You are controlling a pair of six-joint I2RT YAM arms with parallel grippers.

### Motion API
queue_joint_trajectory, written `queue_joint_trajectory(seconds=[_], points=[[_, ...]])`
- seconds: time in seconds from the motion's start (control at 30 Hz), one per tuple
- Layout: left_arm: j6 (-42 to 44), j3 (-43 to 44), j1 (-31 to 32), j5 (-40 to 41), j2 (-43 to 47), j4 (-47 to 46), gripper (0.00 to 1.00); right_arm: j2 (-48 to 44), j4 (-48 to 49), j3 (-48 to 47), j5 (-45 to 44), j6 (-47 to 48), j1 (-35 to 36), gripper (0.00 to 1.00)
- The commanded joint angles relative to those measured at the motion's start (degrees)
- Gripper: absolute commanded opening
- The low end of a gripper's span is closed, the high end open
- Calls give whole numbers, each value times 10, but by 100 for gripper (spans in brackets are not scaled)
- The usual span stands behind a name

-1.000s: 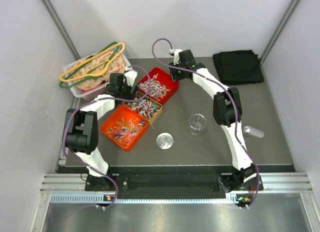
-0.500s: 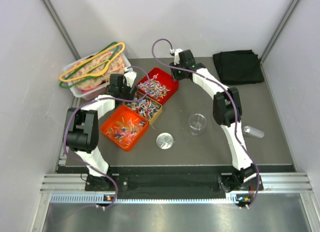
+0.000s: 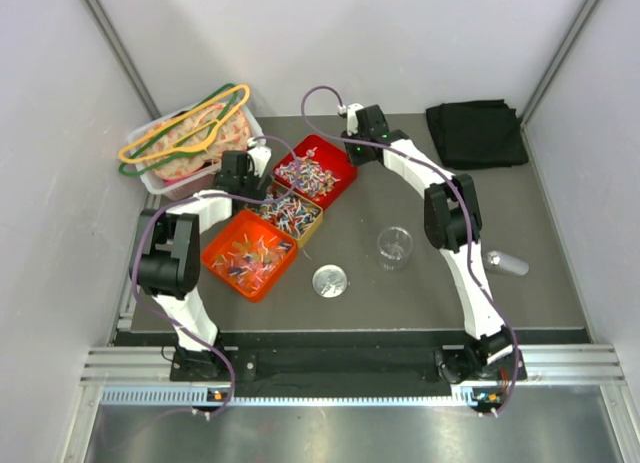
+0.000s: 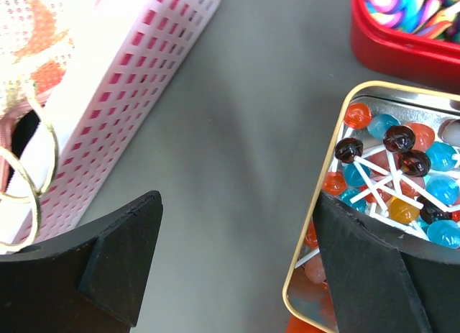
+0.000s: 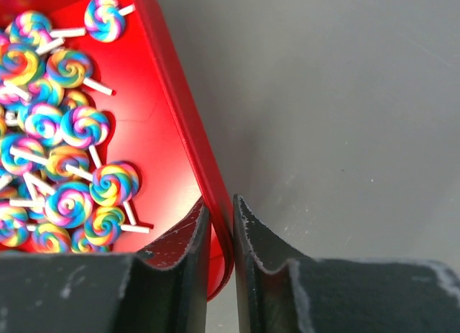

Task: Pack the candies
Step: Adjust the storage box at the center of the board.

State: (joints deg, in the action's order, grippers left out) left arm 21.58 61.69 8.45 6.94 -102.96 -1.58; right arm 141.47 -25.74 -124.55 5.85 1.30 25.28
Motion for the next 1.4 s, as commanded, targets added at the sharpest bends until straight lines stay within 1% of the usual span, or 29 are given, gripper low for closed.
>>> queue_joint_trajectory(seconds=[0.0,0.37,0.4,0.7,0.77,0.8,0.83,0.87,0.9,1.0,1.17,1.2,1.27,1.3,1.37], points=[[7,-1,-9,43,-9,-35,89,-53,20,41,-49,18,1,13],[14,4,-26,88,-27,-31,89,-109,24,105,-57,16,-48,11],[14,4,-28,92,-29,-32,89,-112,25,109,-71,19,-51,11],[24,12,-41,86,-30,-32,89,-142,37,147,-85,26,-76,11],[27,9,-41,59,-21,-34,89,-146,37,148,-80,30,-79,15],[26,9,-41,48,-9,-33,90,-148,36,148,-75,32,-79,21],[22,11,-41,35,-4,-30,91,-150,36,148,-72,33,-79,33],[19,12,-41,10,1,-26,91,-153,36,147,-68,34,-79,36],[15,16,-41,-1,12,-25,92,-154,35,144,-62,34,-79,43],[-3,33,-38,-46,28,-4,93,-155,25,134,-61,34,-79,50],[-18,41,-34,-67,52,1,95,-160,20,128,-47,30,-79,53],[-23,41,-34,-90,58,4,95,-160,20,127,-46,30,-79,53],[-24,48,-34,-112,65,13,95,-163,20,125,-45,28,-80,53],[-24,49,-34,-139,70,37,95,-164,17,125,-45,28,-79,54],[-13,48,-33,-164,78,50,95,-168,15,122,-44,27,-79,54]])
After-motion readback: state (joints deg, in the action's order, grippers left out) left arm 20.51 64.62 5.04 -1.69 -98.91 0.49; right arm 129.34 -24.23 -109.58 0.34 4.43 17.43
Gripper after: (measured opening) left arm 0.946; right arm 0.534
